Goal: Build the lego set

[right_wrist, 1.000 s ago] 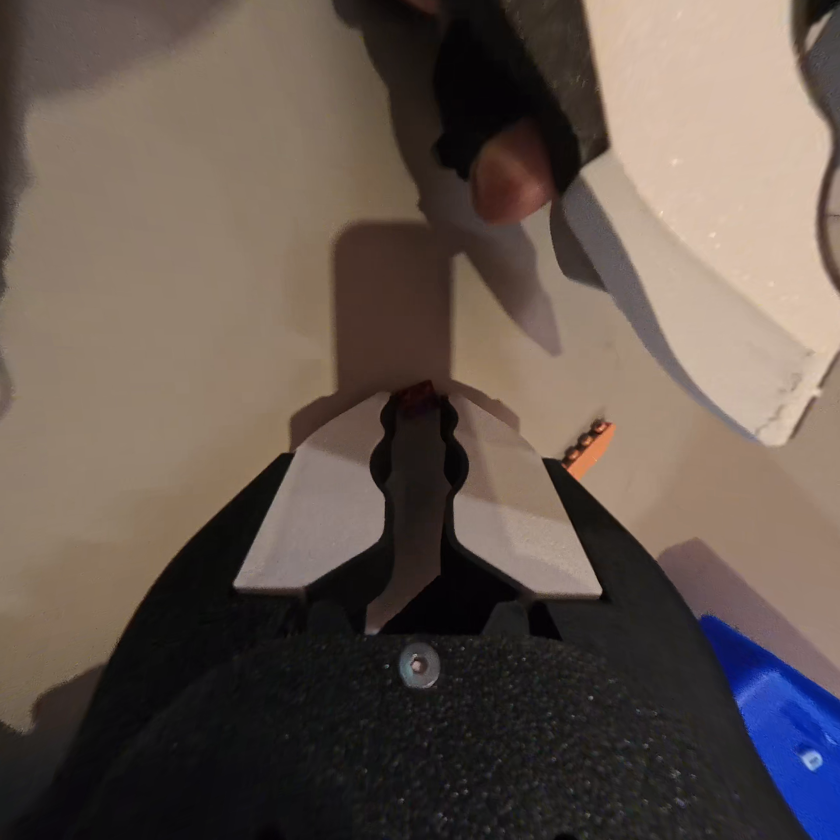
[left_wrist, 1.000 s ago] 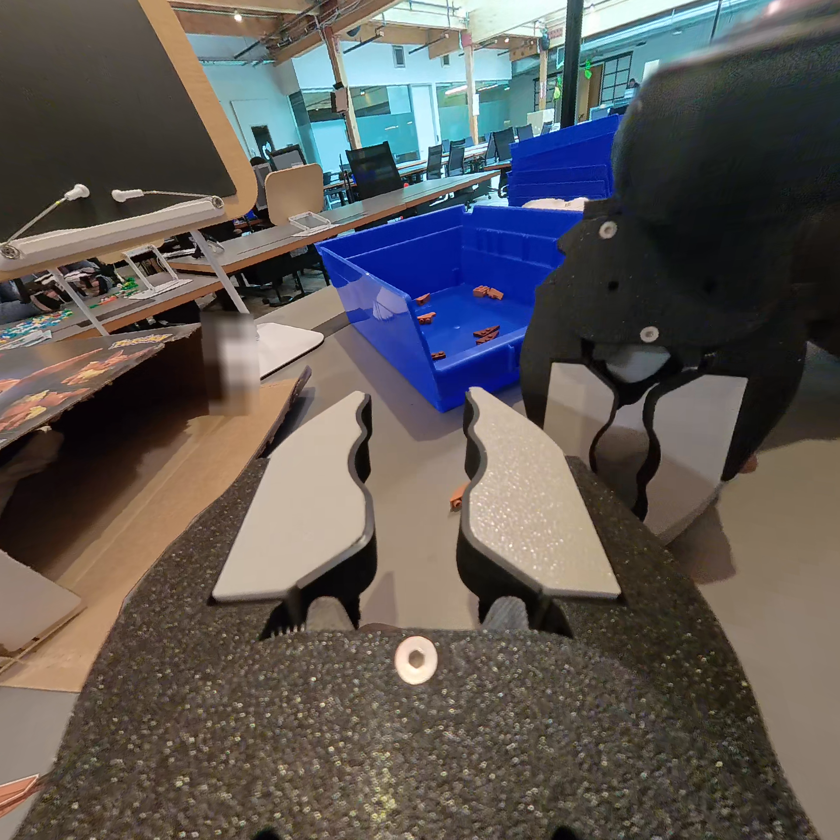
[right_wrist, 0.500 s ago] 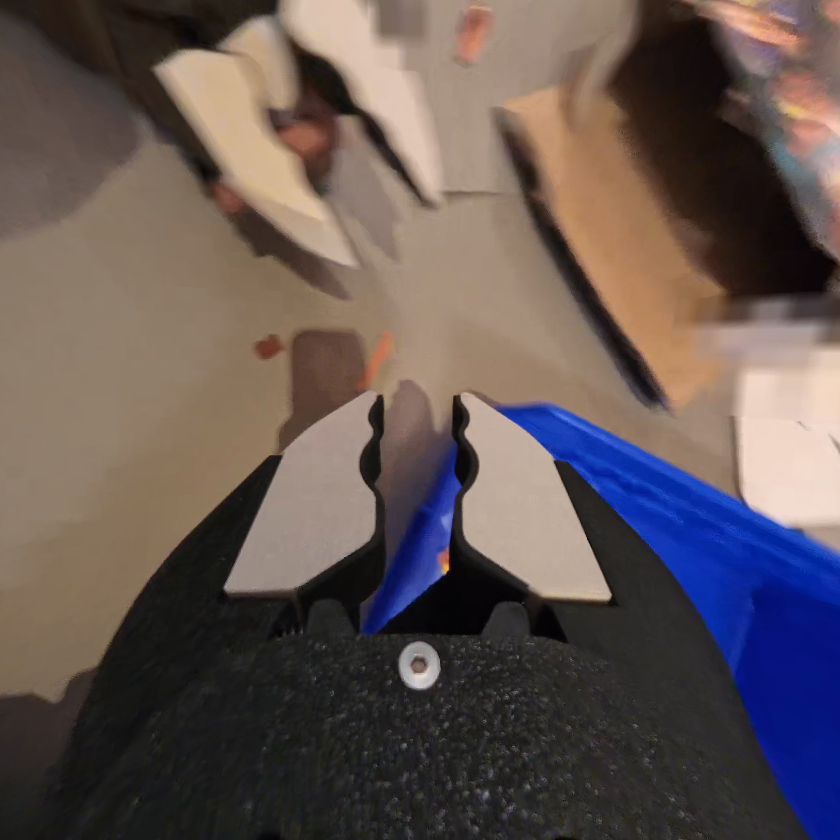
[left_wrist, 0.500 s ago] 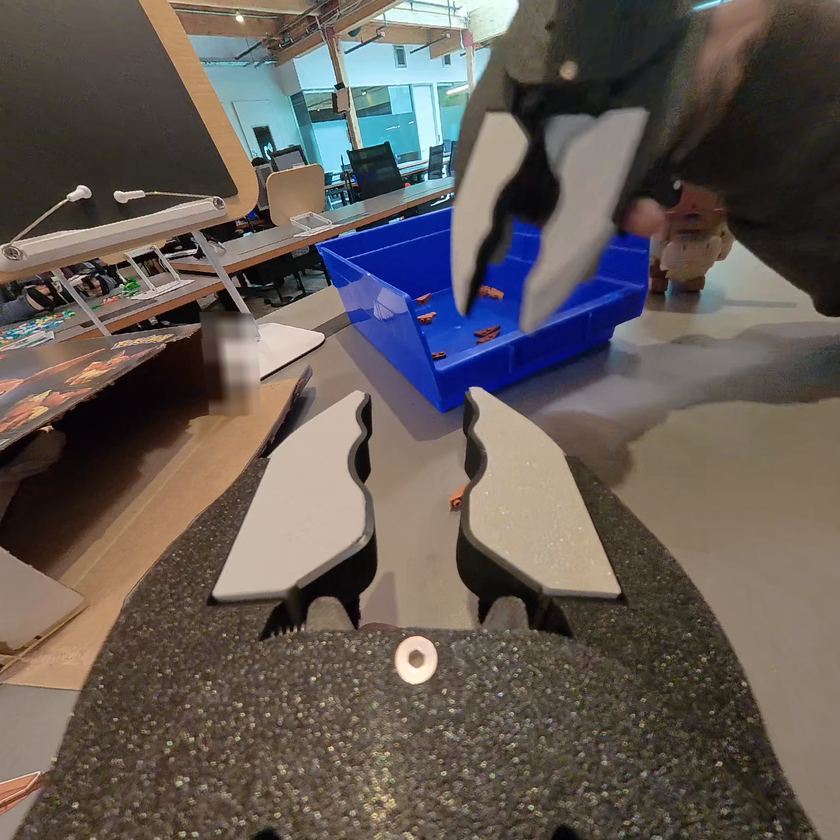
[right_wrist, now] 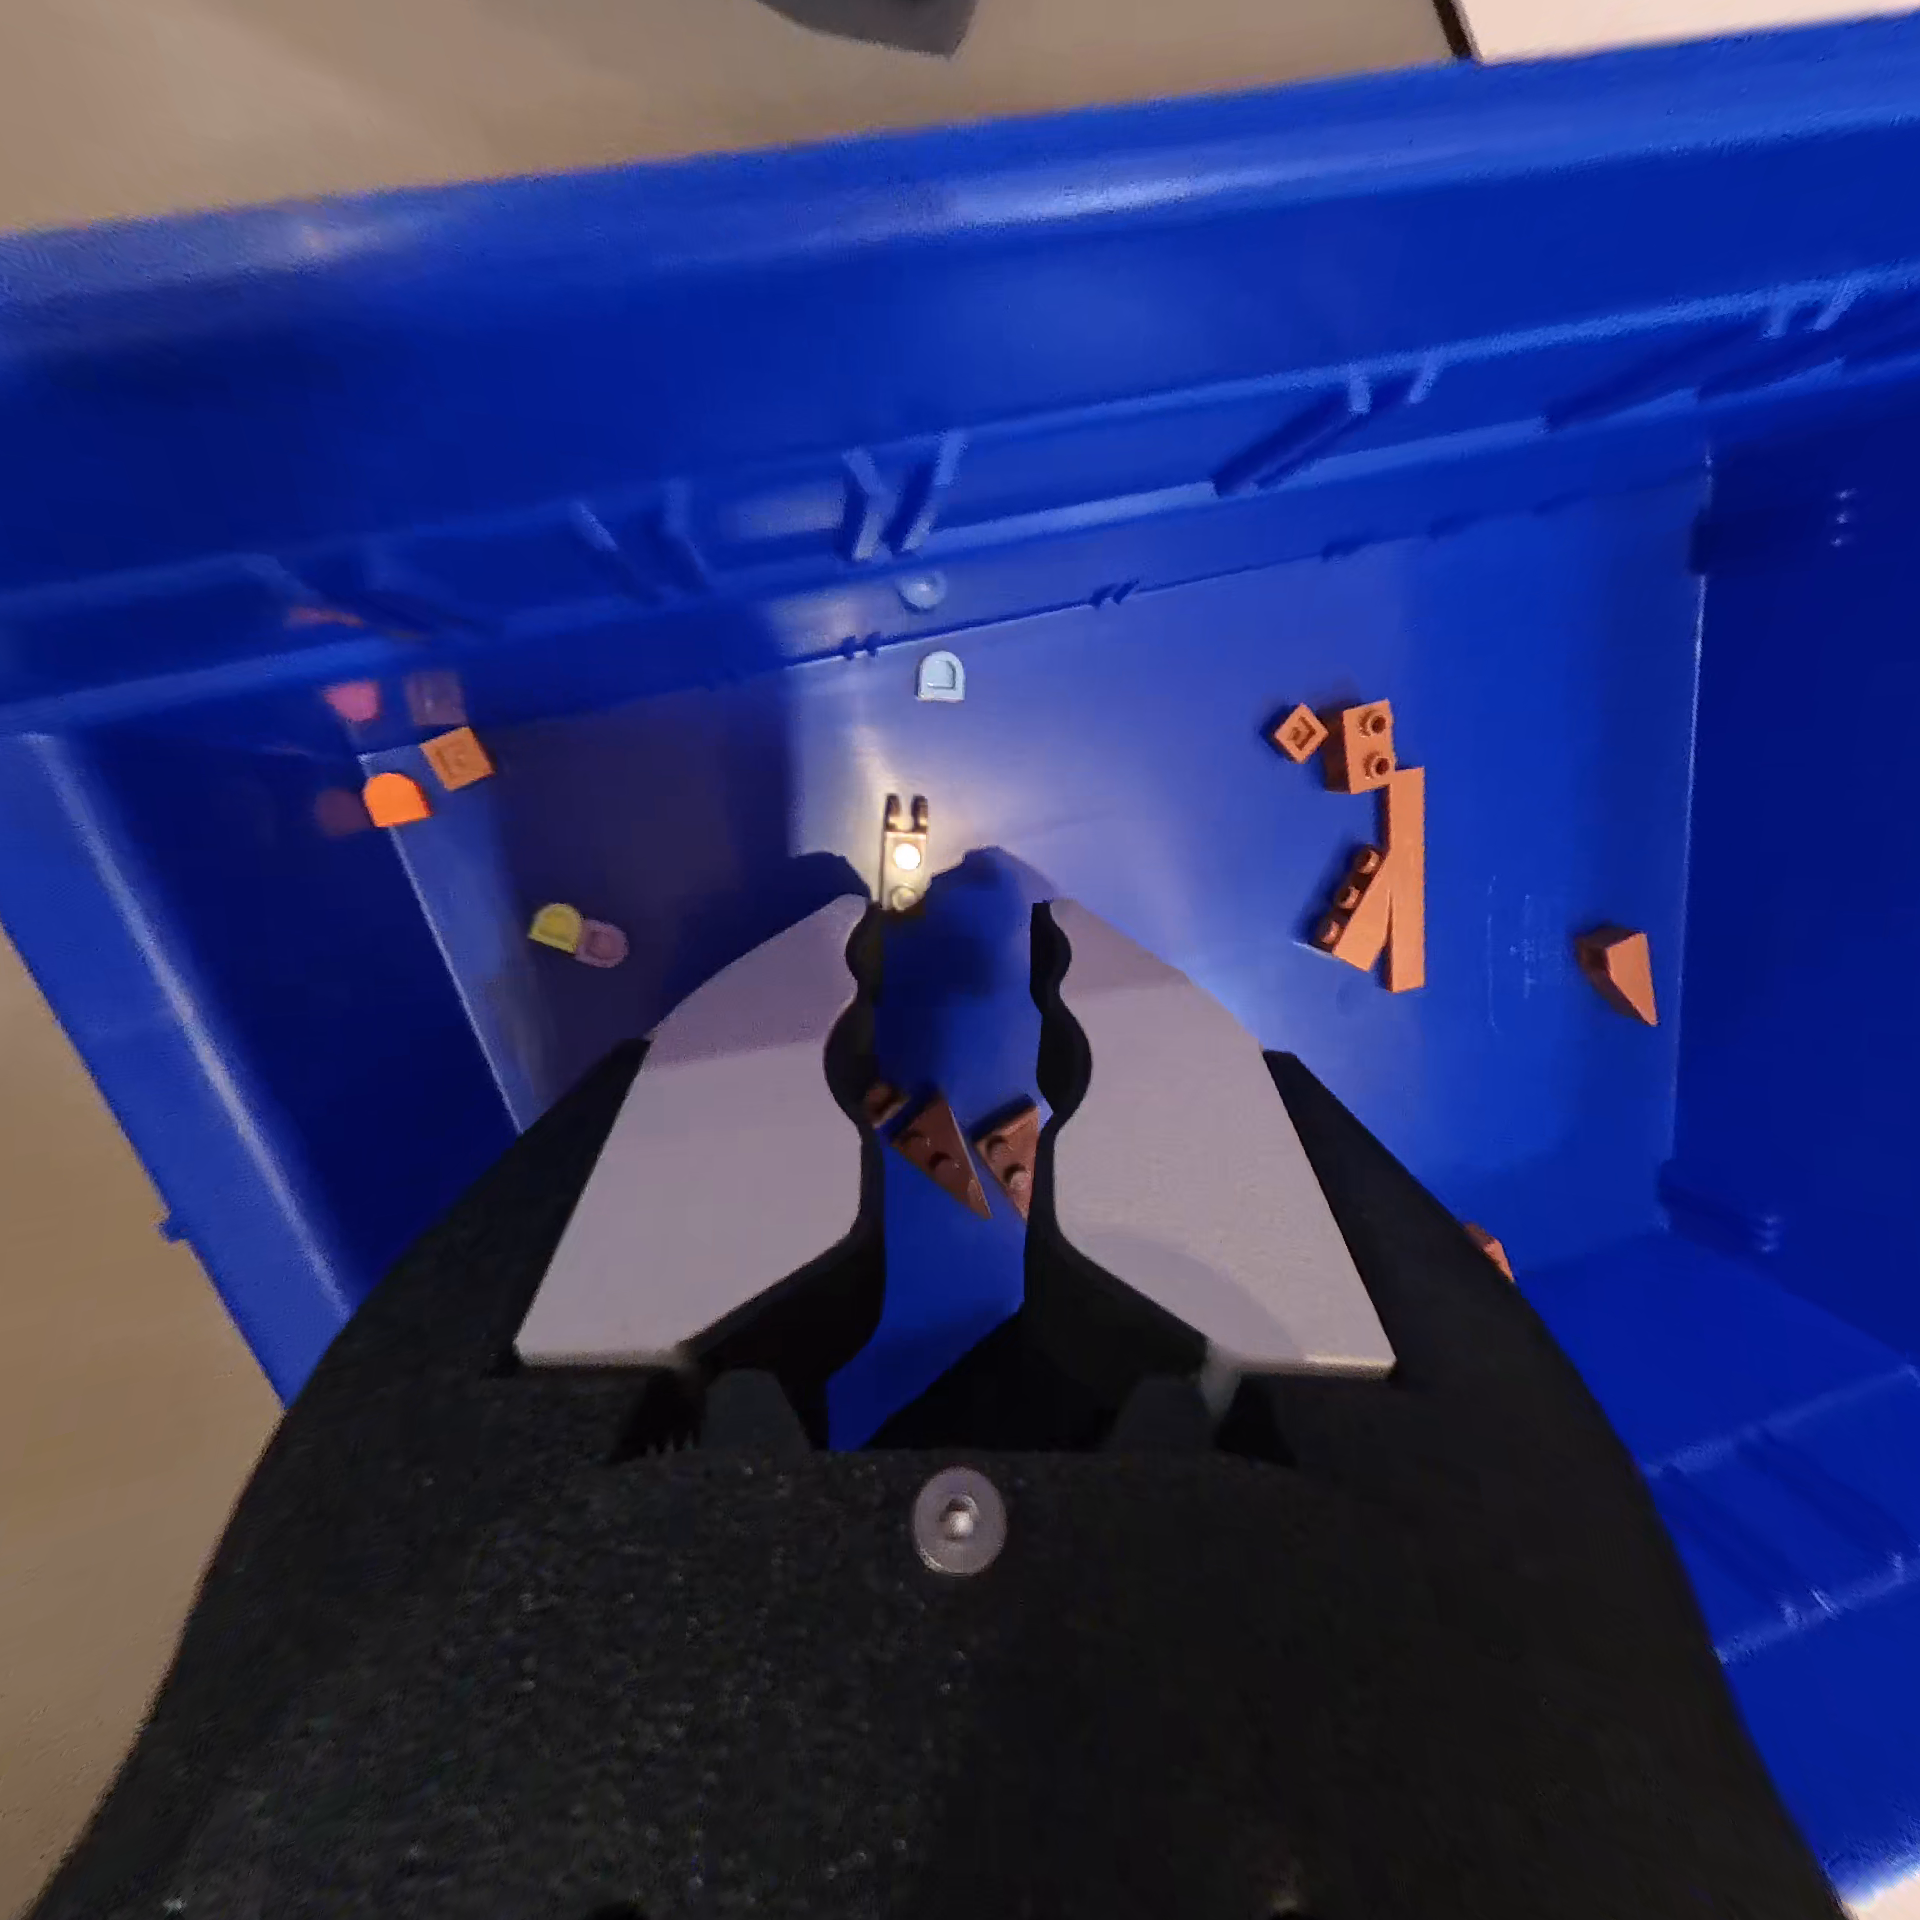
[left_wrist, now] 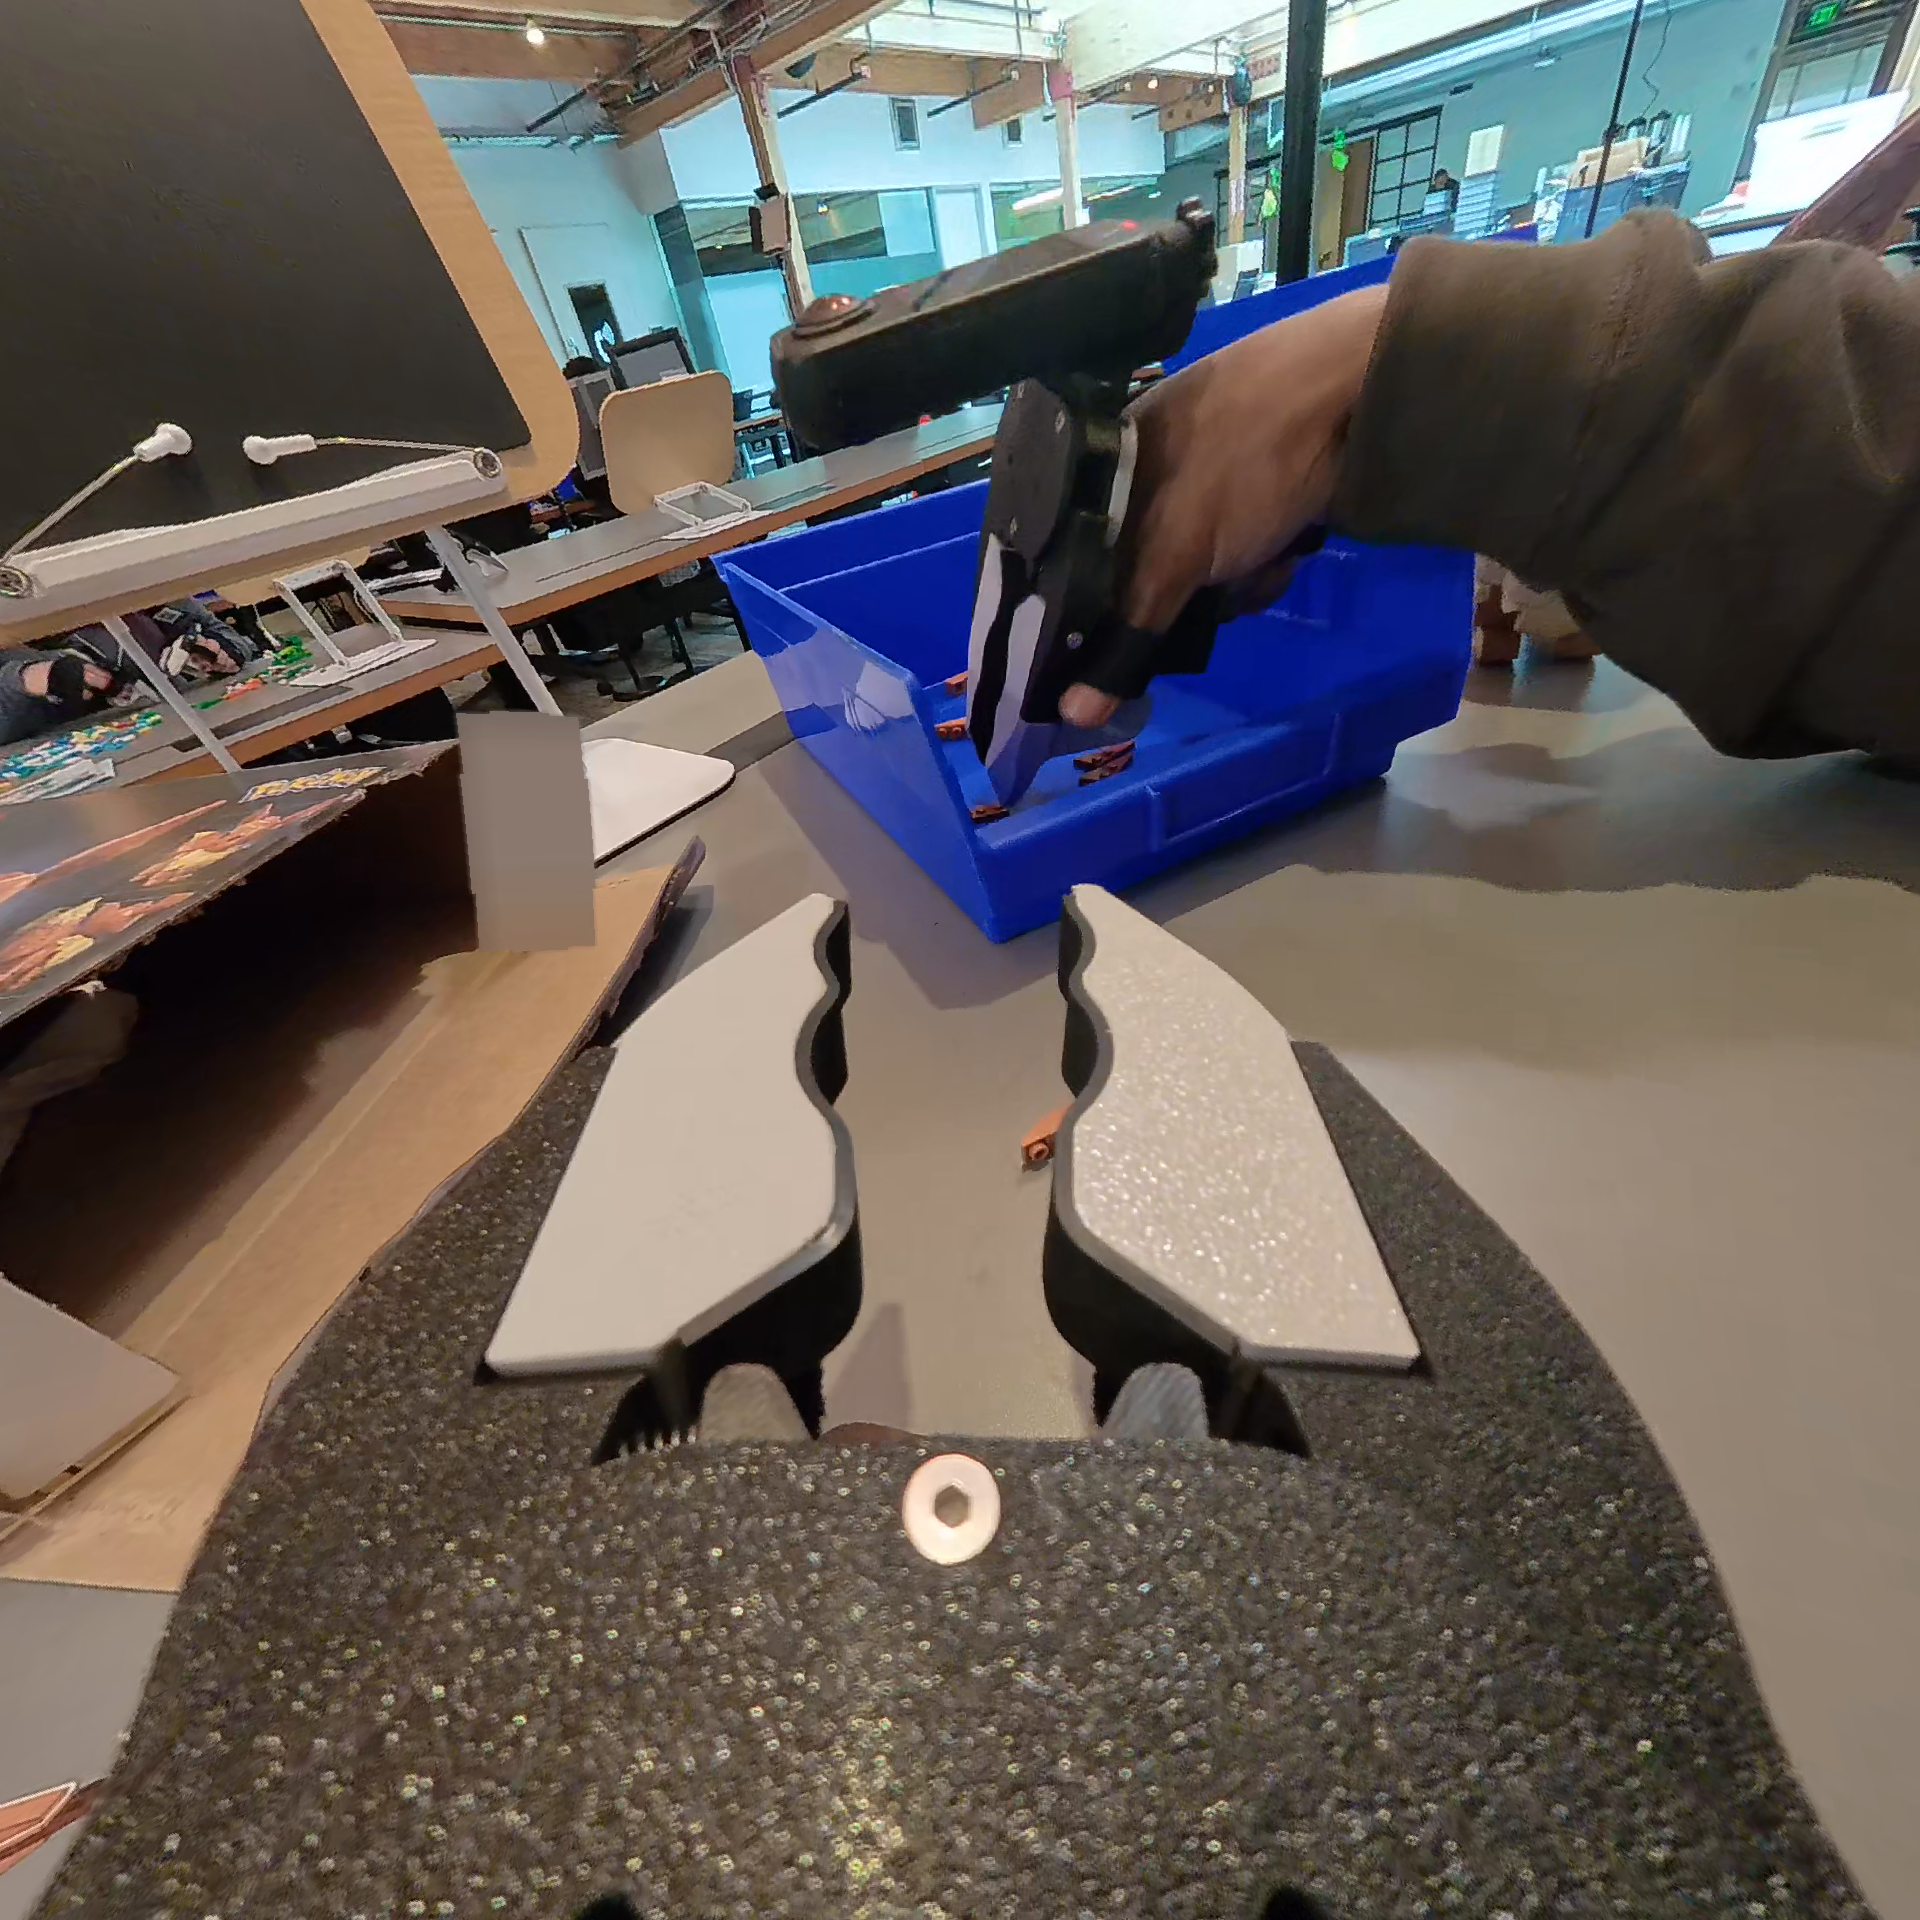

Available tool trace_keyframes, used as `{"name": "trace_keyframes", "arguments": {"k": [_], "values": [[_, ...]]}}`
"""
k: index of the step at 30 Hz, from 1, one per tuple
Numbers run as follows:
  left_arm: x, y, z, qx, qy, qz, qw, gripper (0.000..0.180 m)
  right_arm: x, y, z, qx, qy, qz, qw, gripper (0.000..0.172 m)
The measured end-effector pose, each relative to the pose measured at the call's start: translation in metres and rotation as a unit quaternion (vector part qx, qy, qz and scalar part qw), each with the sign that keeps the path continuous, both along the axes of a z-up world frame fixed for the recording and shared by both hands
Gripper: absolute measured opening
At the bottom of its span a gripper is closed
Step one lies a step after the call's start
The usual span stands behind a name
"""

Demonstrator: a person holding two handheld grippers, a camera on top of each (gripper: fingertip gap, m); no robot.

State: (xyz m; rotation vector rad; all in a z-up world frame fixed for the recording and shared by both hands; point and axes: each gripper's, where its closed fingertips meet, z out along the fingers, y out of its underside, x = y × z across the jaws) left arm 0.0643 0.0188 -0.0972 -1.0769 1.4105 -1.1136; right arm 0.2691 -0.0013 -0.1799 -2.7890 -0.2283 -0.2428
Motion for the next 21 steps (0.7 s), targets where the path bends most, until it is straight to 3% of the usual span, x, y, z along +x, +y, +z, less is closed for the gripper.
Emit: {"name": "trace_keyframes", "arguments": {"k": [10, 12, 14, 21], "values": [[-0.001, -0.001, 0.0, 0.004, -0.001, -0.001, 1.0, 0.038, -0.004, 0.008, -0.007, -0.006, 0.018, -0.017, 1.0, 0.028], [-0.001, -0.001, 0.0, 0.004, -0.001, 0.0, 1.0, 0.038, -0.007, 0.012, -0.008, 0.004, 0.035, -0.021, 0.999, 0.023], [-0.001, -0.002, 0.0, 0.004, 0.0, -0.001, 1.0, 0.038, -0.01, 0.015, -0.009, 0.016, 0.05, -0.024, 0.998, 0.008], [-0.001, -0.001, 0.001, 0.001, -0.002, 0.001, 1.0, 0.038, -0.005, 0.018, -0.002, 0.027, -0.009, -0.015, 0.999, 0.007]]}}
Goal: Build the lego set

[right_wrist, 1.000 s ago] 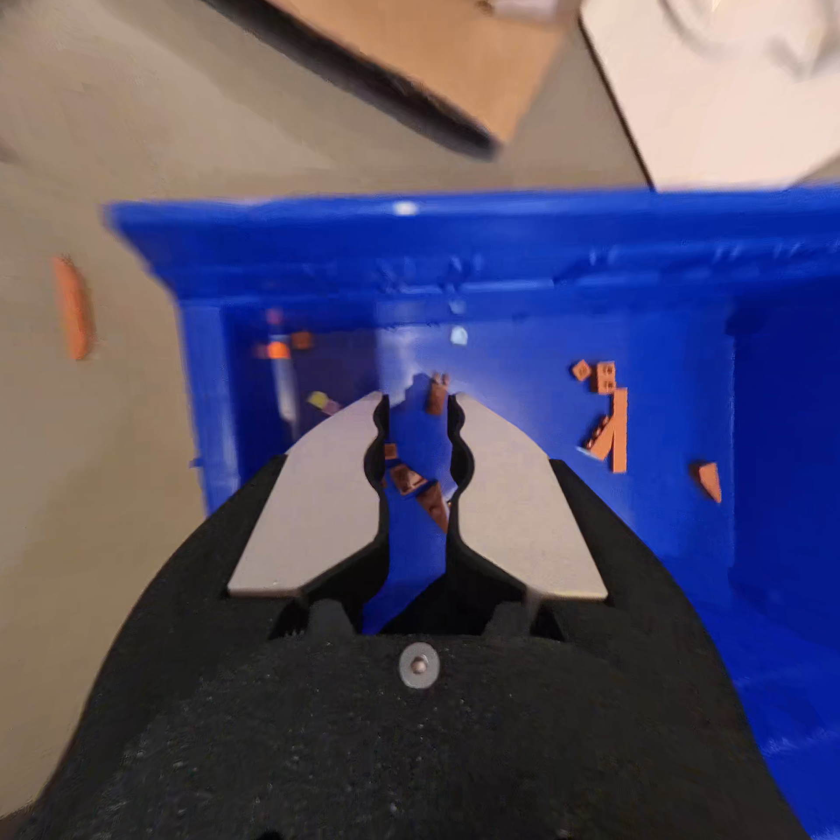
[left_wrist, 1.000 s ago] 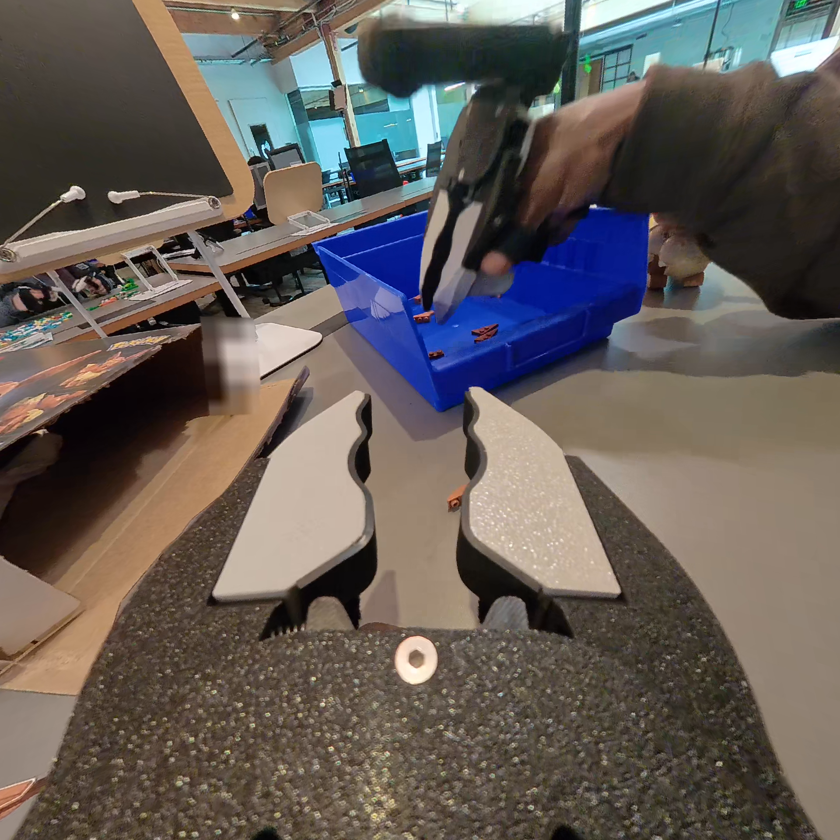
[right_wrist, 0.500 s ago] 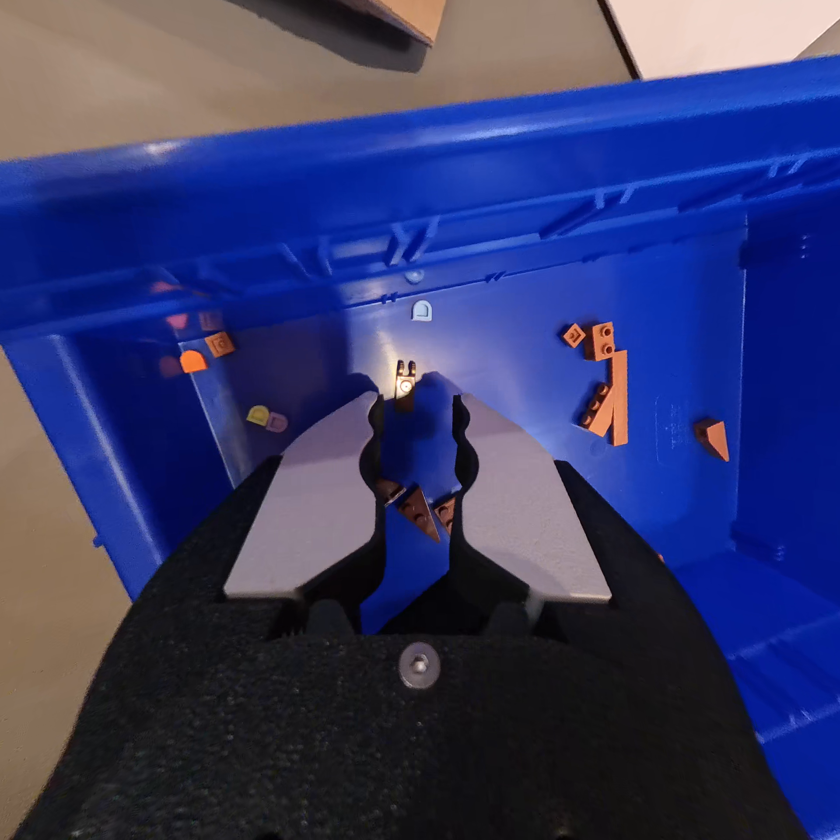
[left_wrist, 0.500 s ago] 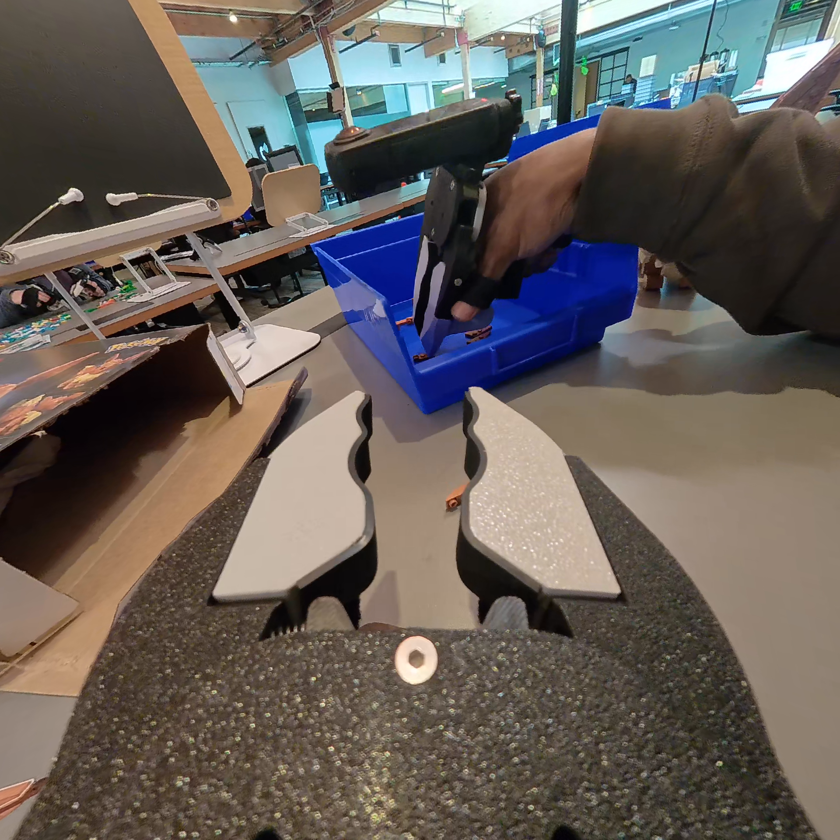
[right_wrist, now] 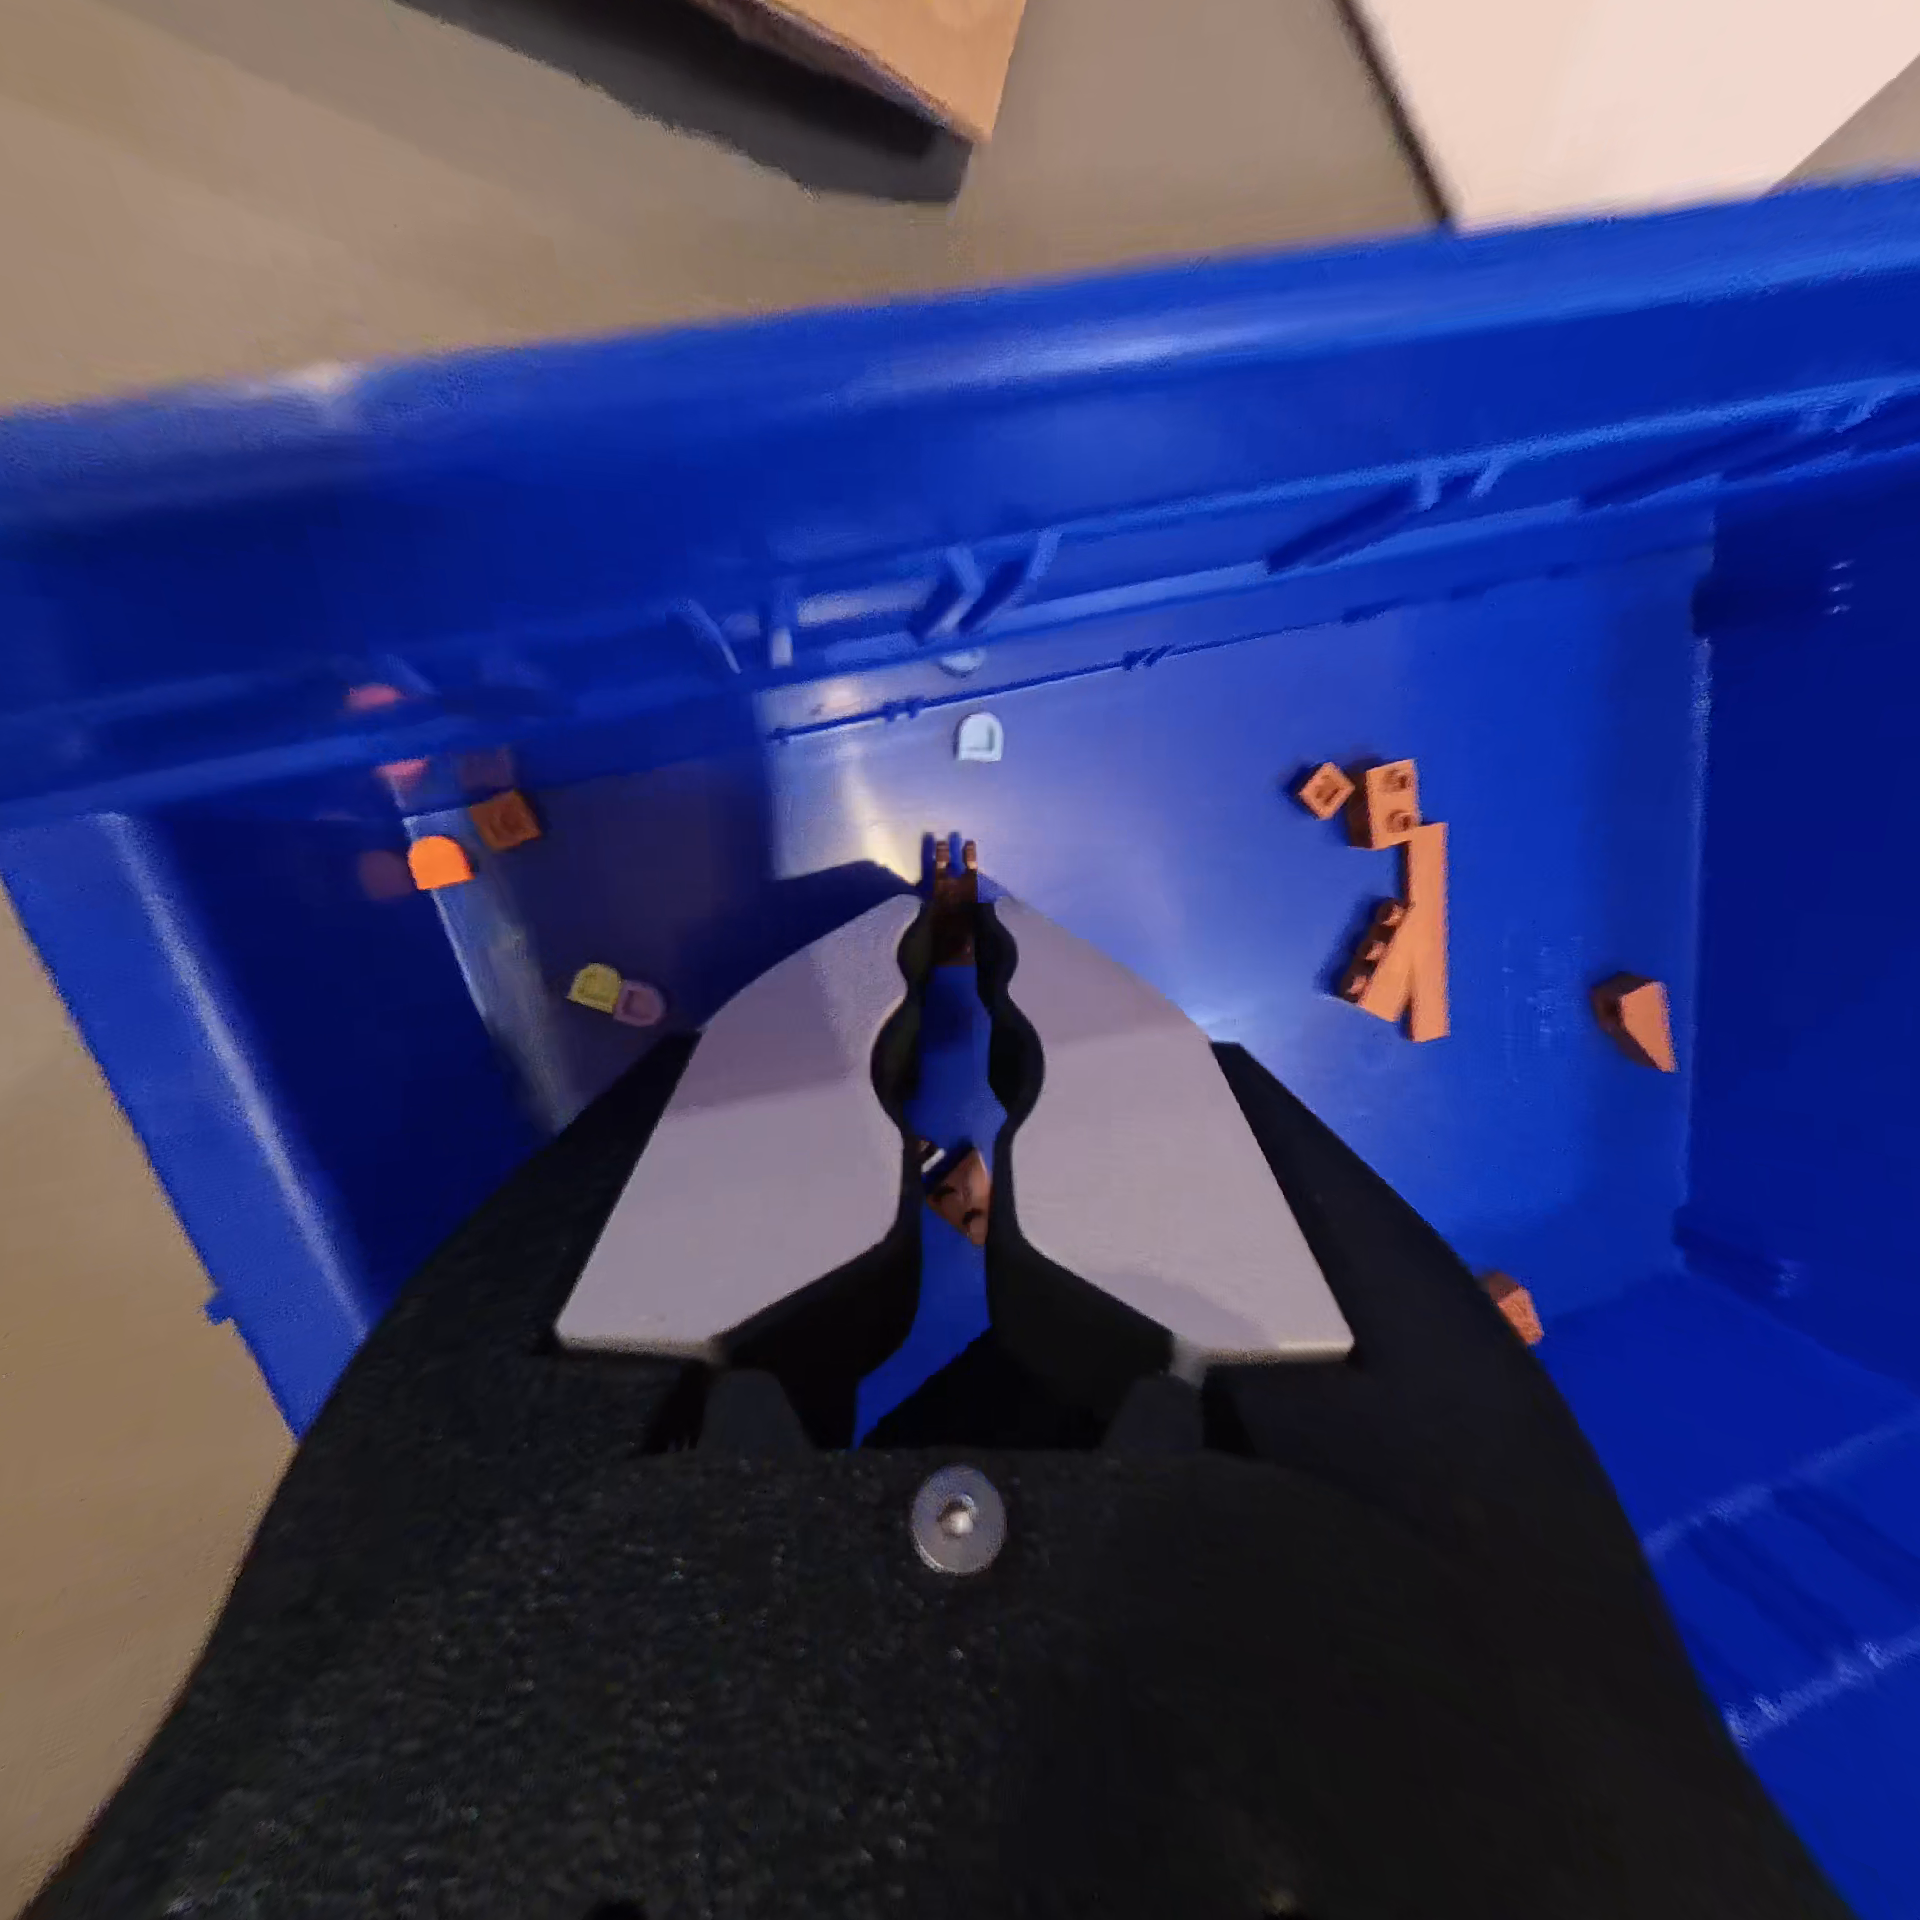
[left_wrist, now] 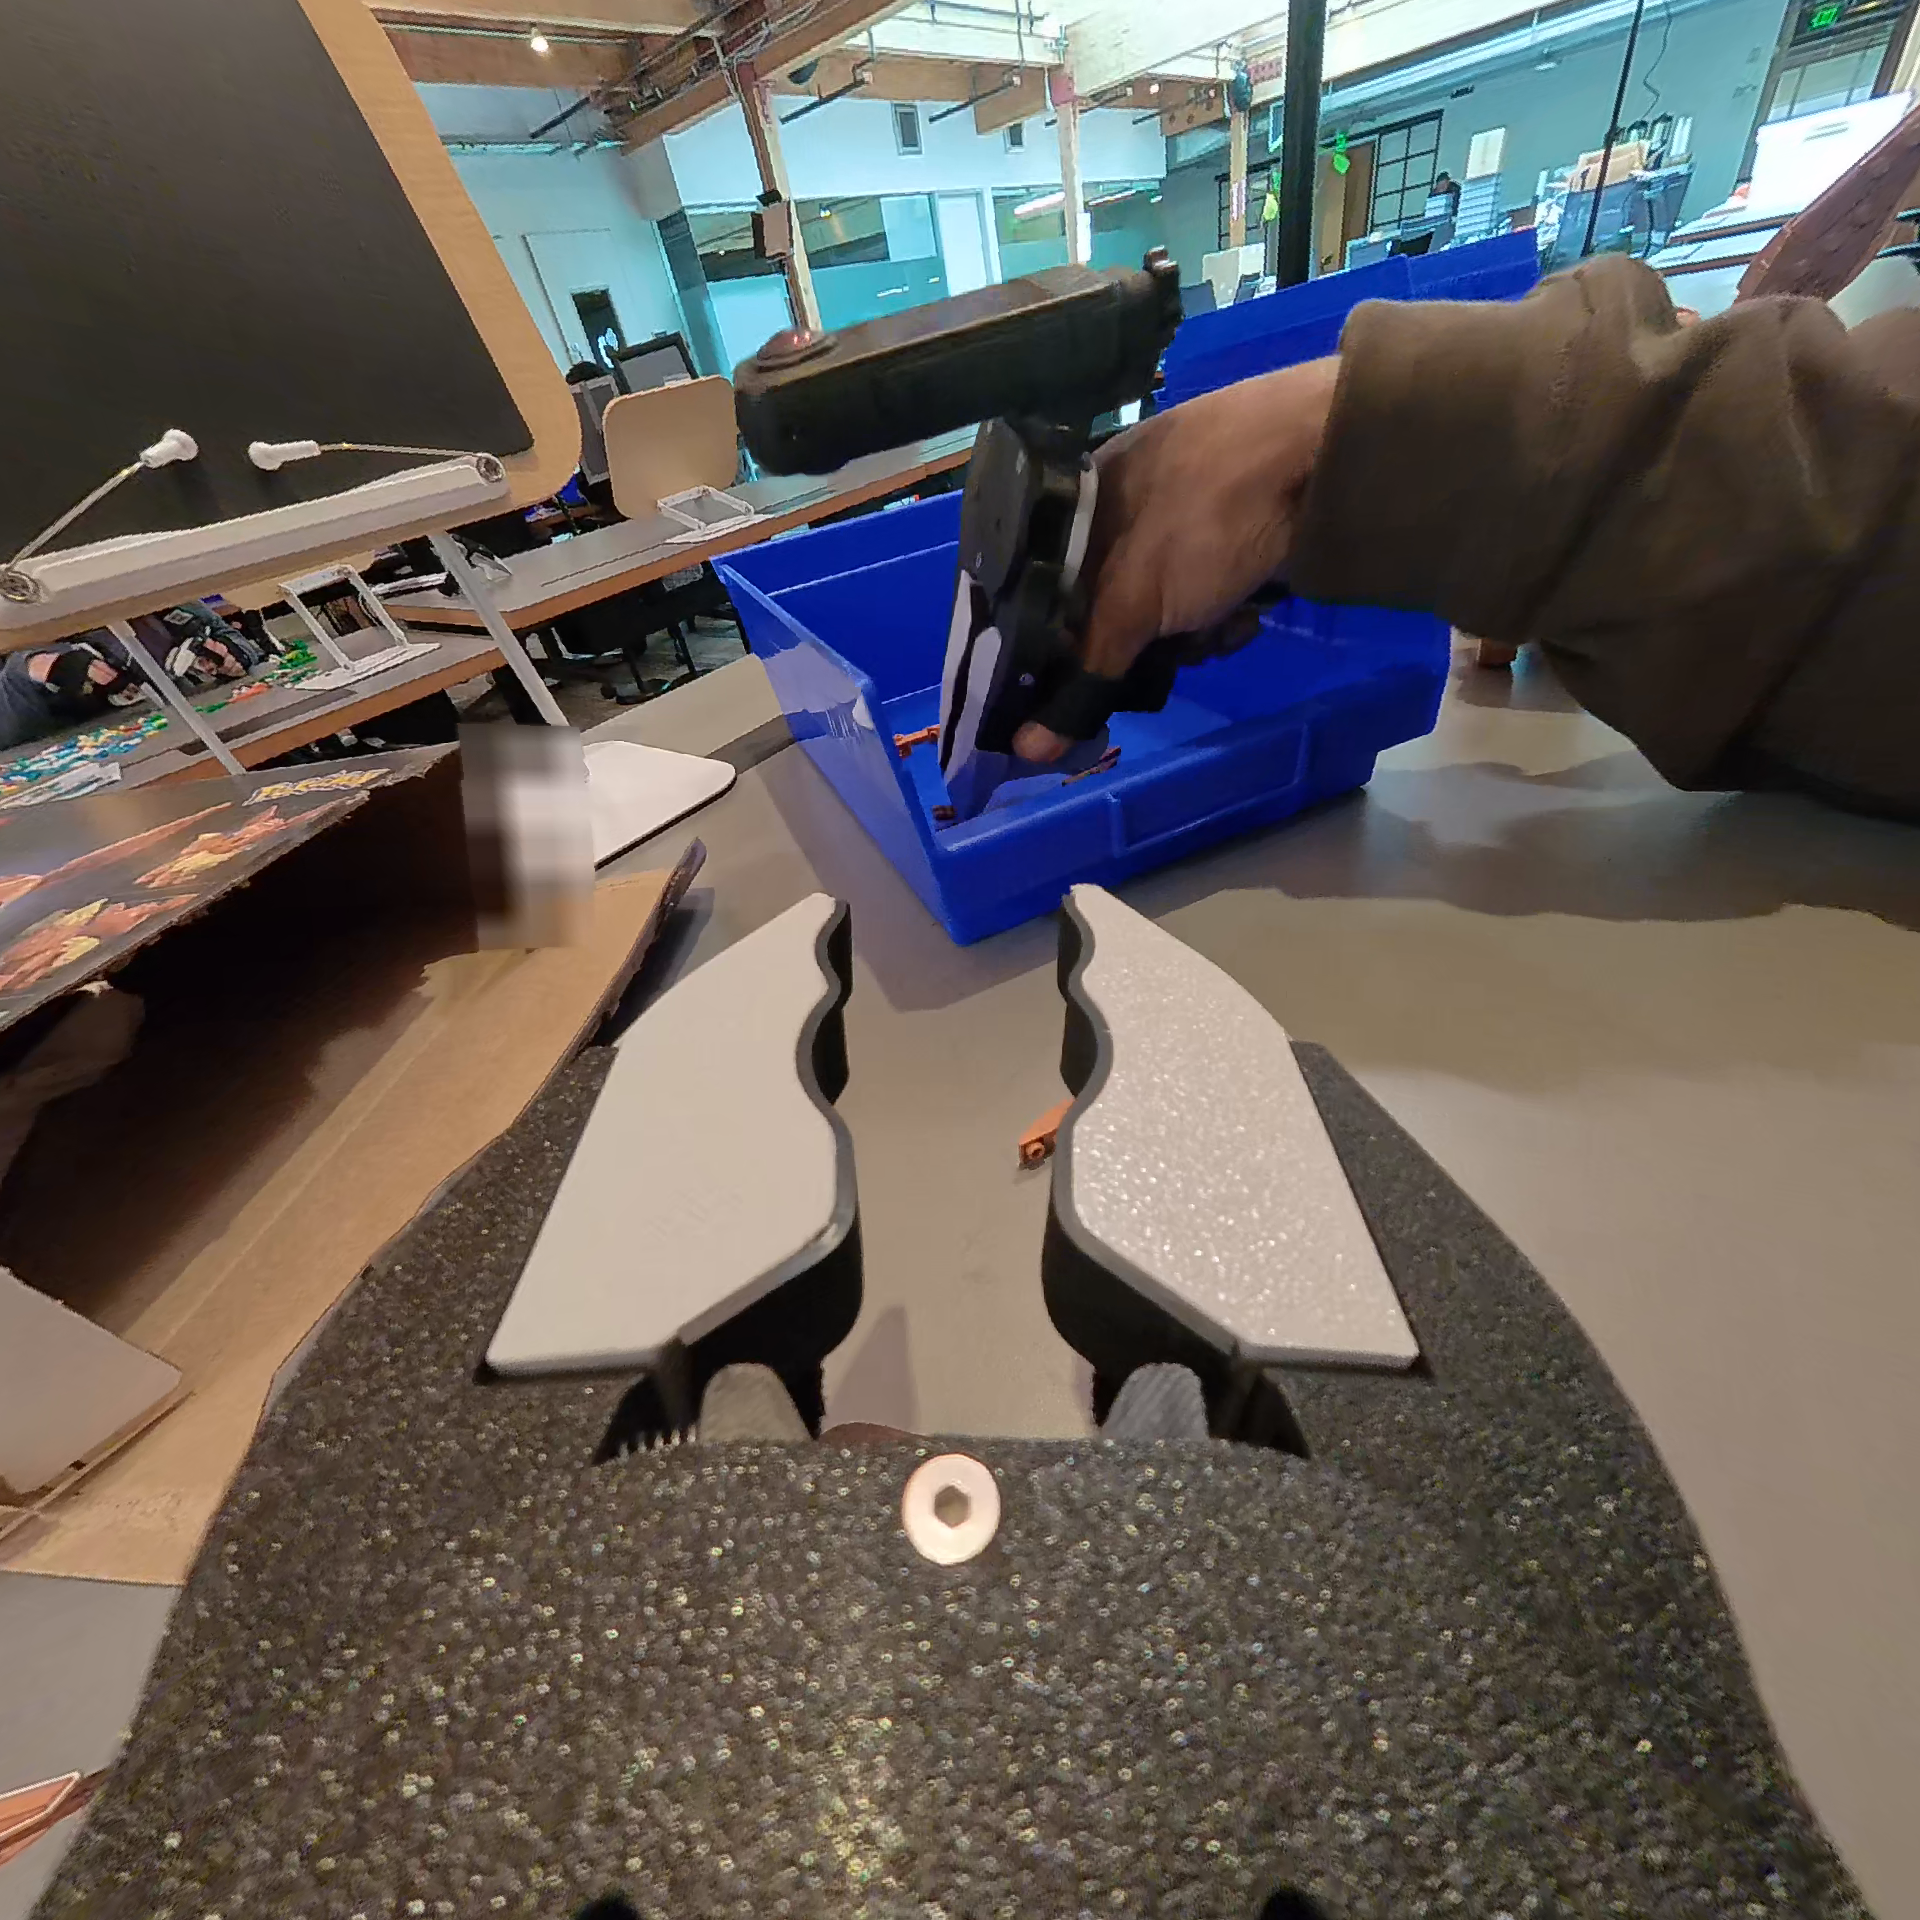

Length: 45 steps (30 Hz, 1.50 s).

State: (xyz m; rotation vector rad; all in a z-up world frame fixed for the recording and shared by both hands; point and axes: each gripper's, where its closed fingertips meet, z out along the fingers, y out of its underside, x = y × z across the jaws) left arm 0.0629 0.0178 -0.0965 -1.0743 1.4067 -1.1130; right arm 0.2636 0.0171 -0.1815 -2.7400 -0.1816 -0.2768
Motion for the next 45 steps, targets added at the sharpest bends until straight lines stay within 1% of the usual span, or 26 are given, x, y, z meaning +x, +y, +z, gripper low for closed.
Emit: {"name": "trace_keyframes", "arguments": {"k": [1, 3, 6, 8, 9, 11, 14, 16, 19, 21, 22, 23, 28, 30, 33, 36, 38, 40, 42, 43, 45], "values": [[0.0, 0.001, 0.0, -0.003, 0.0, 0.001, 1.0, 0.038, -0.003, 0.003, 0.009, 0.018, -0.007, 0.007, 1.0, 0.007], [0.0, 0.003, 0.001, -0.01, 0.0, 0.004, 1.0, 0.038, -0.026, 0.01, 0.034, 0.067, 0.005, 0.053, 0.996, 0.007], [-0.001, 0.009, 0.002, -0.025, 0.0, 0.013, 1.0, 0.037, -0.094, 0.01, 0.077, 0.138, 0.071, 0.168, 0.973, 0.007], [-0.001, 0.014, 0.002, -0.036, 0.0, 0.021, 0.999, 0.037, -0.144, 0.001, 0.088, 0.146, 0.111, 0.239, 0.953, 0.007], [-0.001, 0.017, 0.002, -0.041, 0.0, 0.026, 0.999, 0.037, -0.165, -0.003, 0.086, 0.138, 0.119, 0.266, 0.947, 0.007], [-0.002, 0.022, 0.003, -0.054, -0.003, 0.035, 0.998, 0.037, -0.192, -0.005, 0.079, 0.125, 0.106, 0.299, 0.94, 0.007], [-0.003, 0.032, 0.004, -0.067, -0.005, 0.053, 0.996, 0.037, -0.237, -0.012, 0.058, 0.09, 0.142, 0.346, 0.923, 0.007], [-0.004, 0.041, 0.005, -0.074, -0.008, 0.074, 0.994, 0.037, -0.25, -0.015, 0.038, 0.061, 0.135, 0.359, 0.921, 0.007], [-0.006, 0.05, 0.006, -0.098, -0.01, 0.085, 0.992, 0.037, -0.271, -0.019, 0.014, 0.037, 0.156, 0.374, 0.914, 0.007], [-0.006, 0.053, 0.005, -0.11, -0.008, 0.086, 0.99, 0.037, -0.275, -0.022, -0.005, 0.012, 0.134, 0.38, 0.915, 0.007], [-0.006, 0.053, 0.005, -0.112, -0.009, 0.087, 0.99, 0.037, -0.275, -0.022, -0.011, 0.004, 0.117, 0.383, 0.916, 0.008], [-0.006, 0.054, 0.005, -0.113, -0.009, 0.087, 0.99, 0.037, -0.279, -0.02, -0.01, 0.018, 0.121, 0.384, 0.915, 0.008], [-0.006, 0.052, 0.005, -0.105, -0.007, 0.084, 0.991, 0.037, -0.272, -0.019, -0.011, 0.011, 0.116, 0.373, 0.921, 0.009], [-0.006, 0.051, 0.004, -0.105, -0.007, 0.083, 0.991, 0.037, -0.267, -0.018, -0.006, 0.015, 0.113, 0.37, 0.922, 0.013], [-0.006, 0.051, 0.005, -0.105, -0.007, 0.082, 0.991, 0.037, -0.256, -0.016, 0.016, 0.038, 0.122, 0.362, 0.923, 0.015], [-0.006, 0.05, 0.004, -0.105, -0.006, 0.08, 0.991, 0.037, -0.231, -0.013, 0.044, 0.067, 0.114, 0.34, 0.931, 0.016], [-0.006, 0.049, 0.004, -0.105, -0.006, 0.078, 0.991, 0.037, -0.2, -0.012, 0.066, 0.088, 0.089, 0.311, 0.942, 0.017], [-0.006, 0.049, 0.004, -0.104, -0.005, 0.076, 0.992, 0.037, -0.16, -0.014, 0.091, 0.113, 0.054, 0.27, 0.955, 0.017], [-0.005, 0.048, 0.004, -0.102, -0.004, 0.075, 0.992, 0.037, -0.111, -0.021, 0.116, 0.131, 0.01, 0.208, 0.969, 0.017], [-0.005, 0.047, 0.004, -0.1, -0.004, 0.074, 0.992, 0.037, -0.082, -0.026, 0.126, 0.135, -0.025, 0.169, 0.976, 0.017], [-0.004, 0.045, 0.004, -0.094, -0.004, 0.072, 0.993, 0.037, -0.034, -0.038, 0.139, 0.132, -0.072, 0.105, 0.983, 0.017]]}}
